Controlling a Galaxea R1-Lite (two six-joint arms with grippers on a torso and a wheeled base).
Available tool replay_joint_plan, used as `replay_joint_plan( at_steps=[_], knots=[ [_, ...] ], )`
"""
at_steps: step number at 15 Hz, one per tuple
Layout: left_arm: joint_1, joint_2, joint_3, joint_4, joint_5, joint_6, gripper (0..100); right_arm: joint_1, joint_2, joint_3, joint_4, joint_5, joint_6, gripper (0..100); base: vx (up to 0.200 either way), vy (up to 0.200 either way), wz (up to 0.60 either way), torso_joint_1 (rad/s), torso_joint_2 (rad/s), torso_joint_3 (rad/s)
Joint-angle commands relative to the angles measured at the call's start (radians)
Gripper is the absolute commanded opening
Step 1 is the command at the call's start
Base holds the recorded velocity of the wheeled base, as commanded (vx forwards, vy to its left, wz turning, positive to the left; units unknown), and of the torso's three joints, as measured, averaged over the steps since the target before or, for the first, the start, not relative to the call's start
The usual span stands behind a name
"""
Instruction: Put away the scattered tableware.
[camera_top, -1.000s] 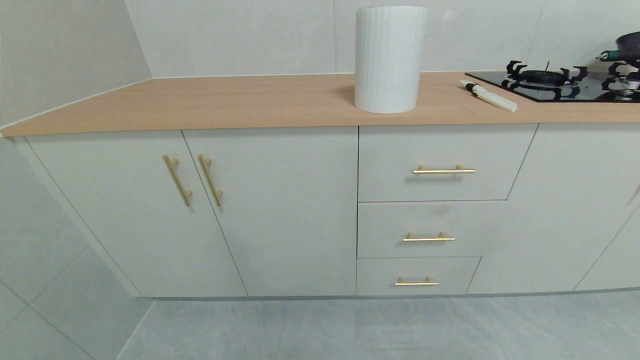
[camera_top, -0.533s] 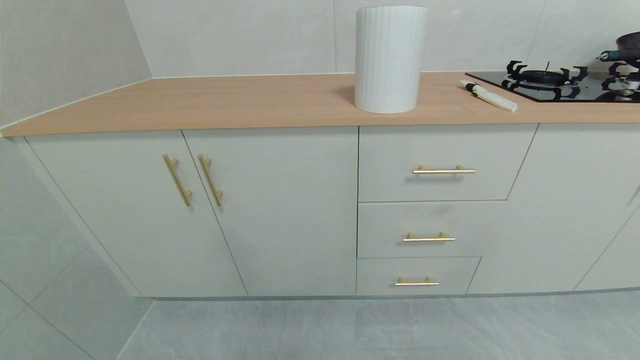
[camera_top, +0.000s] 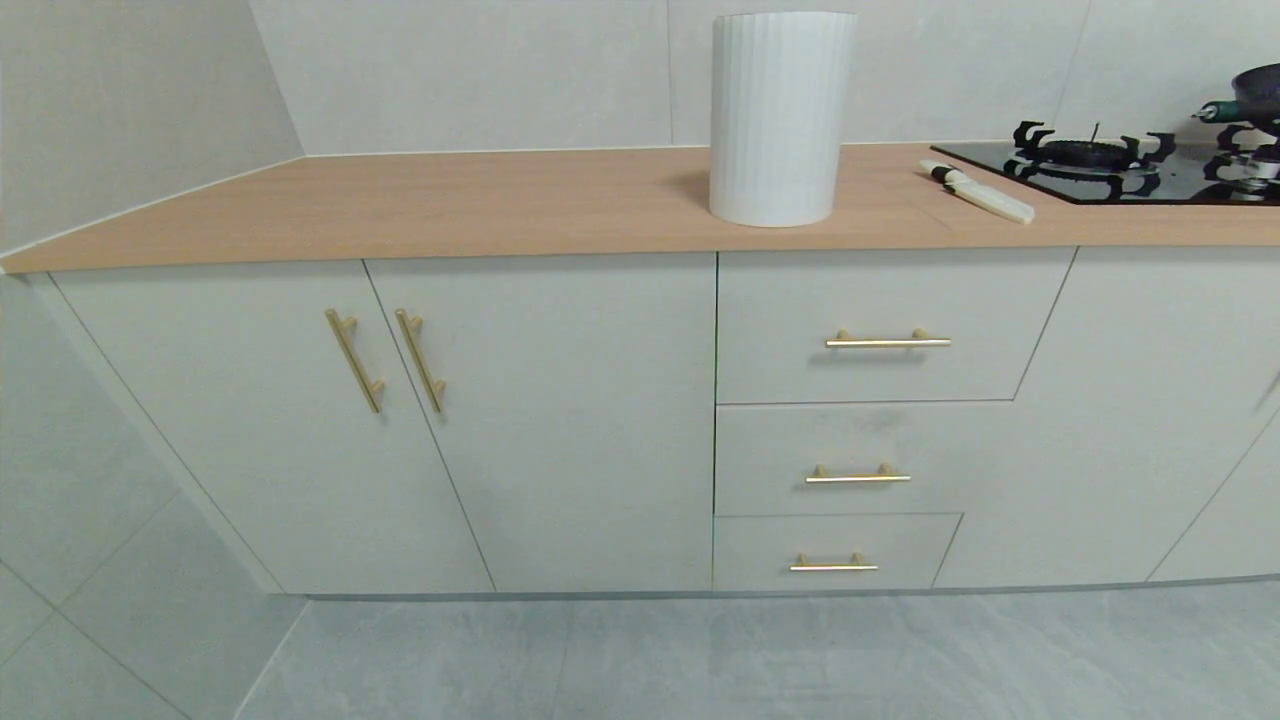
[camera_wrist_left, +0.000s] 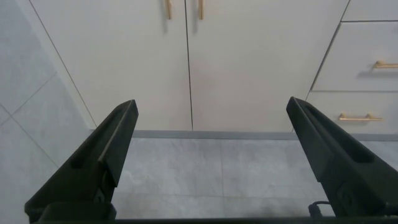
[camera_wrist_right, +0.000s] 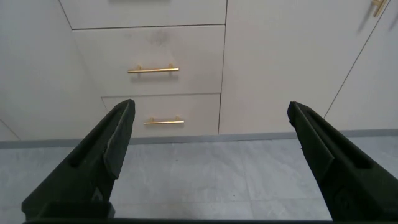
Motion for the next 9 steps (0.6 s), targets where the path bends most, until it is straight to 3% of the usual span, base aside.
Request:
replay_joint_plan(
  at_steps=[1,9],
  knots=[
    [0.000,0.001,0.000,0.000,0.000,0.000,100,0.000,0.002,0.000,0.001,-0.001,-0.001,100,0.000,0.000,0.00,0.000,0.00,0.000],
    [0.000,0.001,0.000,0.000,0.000,0.000,100,0.000,0.002,0.000,0.003,0.001,0.001,100,0.200,0.000,0.00,0.001,0.00,0.002]
  ],
)
